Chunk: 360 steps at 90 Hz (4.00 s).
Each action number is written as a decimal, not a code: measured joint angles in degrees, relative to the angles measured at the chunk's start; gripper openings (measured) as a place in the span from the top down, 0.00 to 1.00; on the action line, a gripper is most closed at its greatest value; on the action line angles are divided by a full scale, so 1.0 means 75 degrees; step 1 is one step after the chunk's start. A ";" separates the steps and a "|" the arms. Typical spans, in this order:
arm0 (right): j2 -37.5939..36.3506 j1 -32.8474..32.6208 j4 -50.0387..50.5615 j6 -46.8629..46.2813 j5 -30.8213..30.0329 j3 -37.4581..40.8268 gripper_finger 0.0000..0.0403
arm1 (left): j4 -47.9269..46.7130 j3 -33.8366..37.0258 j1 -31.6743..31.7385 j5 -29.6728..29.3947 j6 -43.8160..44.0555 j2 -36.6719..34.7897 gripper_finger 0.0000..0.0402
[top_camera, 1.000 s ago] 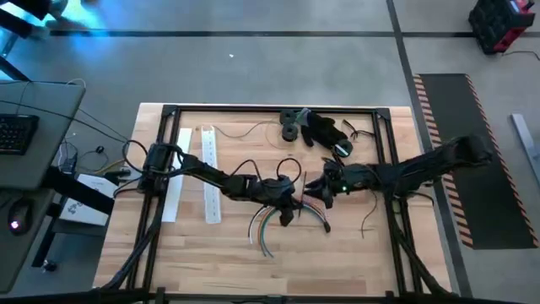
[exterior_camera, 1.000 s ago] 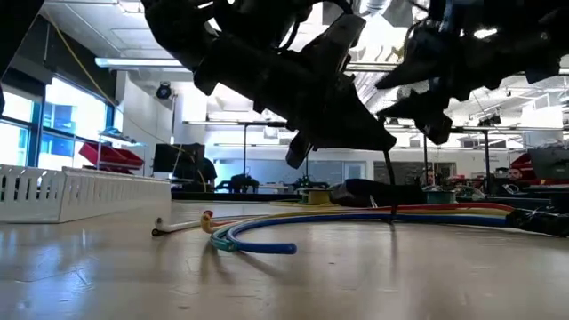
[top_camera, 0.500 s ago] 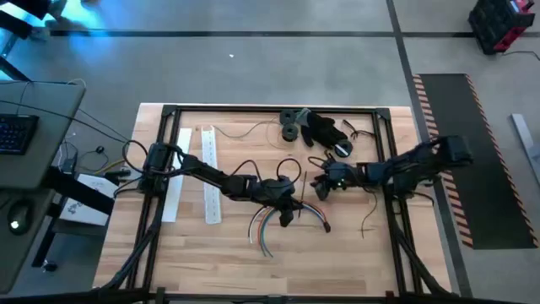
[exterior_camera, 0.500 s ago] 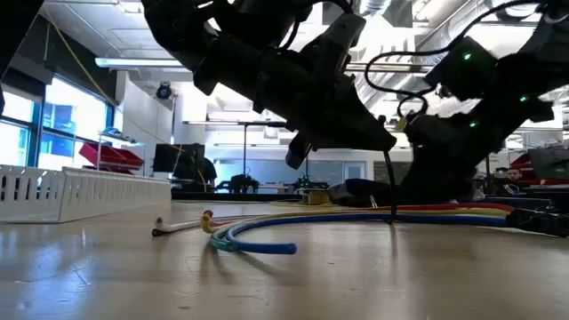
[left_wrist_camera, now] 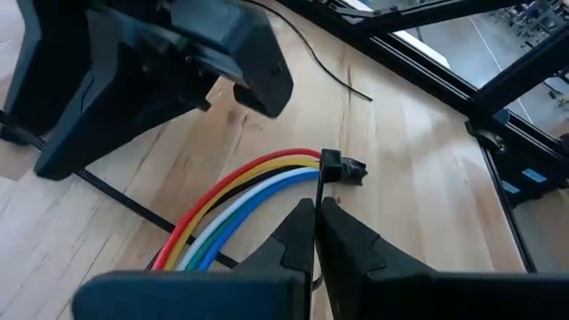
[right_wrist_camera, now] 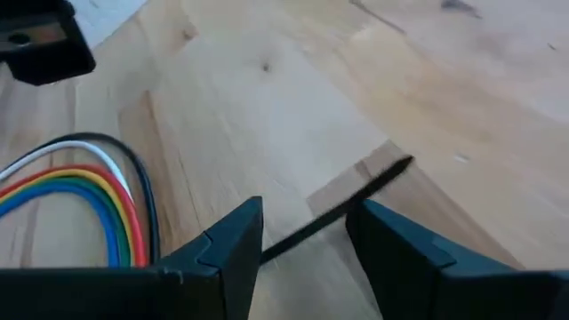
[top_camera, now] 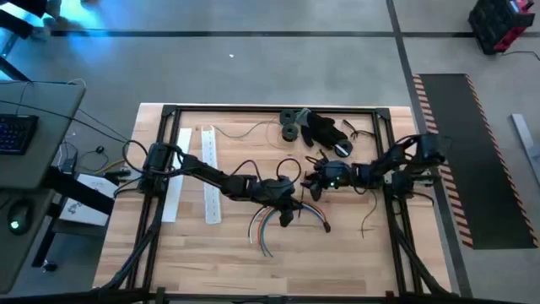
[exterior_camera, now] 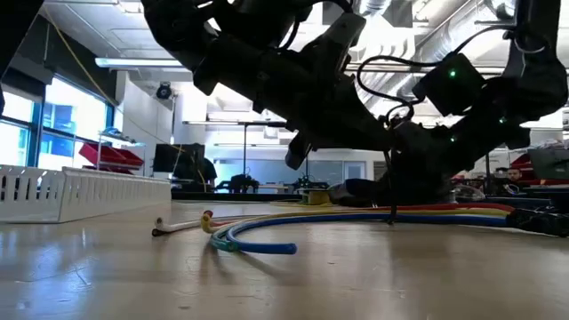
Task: Ziptie cables
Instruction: Wrap the cables together using a black zip tie
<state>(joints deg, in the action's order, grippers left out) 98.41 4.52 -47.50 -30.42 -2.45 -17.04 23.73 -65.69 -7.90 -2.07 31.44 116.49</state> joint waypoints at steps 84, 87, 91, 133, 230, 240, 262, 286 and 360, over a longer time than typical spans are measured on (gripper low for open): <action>-0.1267 -0.1985 0.1708 0.1749 -0.1377 -0.0459 1.00 | 0.0047 0.0003 0.0560 0.1194 0.0885 -0.0216 1.00; -0.1267 -0.2056 0.2038 0.1948 -0.1426 -0.0653 1.00 | 0.0047 0.0003 0.0603 0.1282 0.0947 -0.0219 1.00; -0.1269 -0.2132 0.2468 0.2221 -0.1484 -0.0908 1.00 | 0.0053 0.0003 0.0650 0.1398 0.0995 -0.0219 1.00; -0.1375 -0.2251 0.3724 0.2861 -0.2507 -0.1562 1.00 | -0.0025 0.0003 0.0688 0.1920 0.1340 -0.0219 1.00; -0.1264 -0.2895 0.4356 0.5267 -0.3185 -0.2081 1.00 | 0.0090 0.0023 0.0959 0.3599 0.2068 -0.0154 1.00; -0.1264 -0.2898 0.4356 0.5322 -0.3174 -0.2084 1.00 | 0.0131 0.0023 0.0959 0.3605 0.1988 -0.0154 1.00; -0.1264 -0.2910 0.4097 0.5322 -0.3125 -0.2084 1.00 | 0.0256 0.0023 0.0959 0.3605 0.1981 -0.0154 1.00; -0.1264 -0.2930 0.3888 0.5322 -0.3127 -0.2084 1.00 | 0.0251 0.0023 0.0959 0.3605 0.1903 -0.0154 1.00; -0.1264 -0.3043 0.2801 0.5288 -0.3119 -0.1667 1.00 | 0.0246 0.0023 0.0774 0.3808 0.1582 -0.0154 1.00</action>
<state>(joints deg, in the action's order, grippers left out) 88.92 -18.30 -26.49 9.24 -25.85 -29.54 25.57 -65.52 -2.09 26.49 43.31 115.33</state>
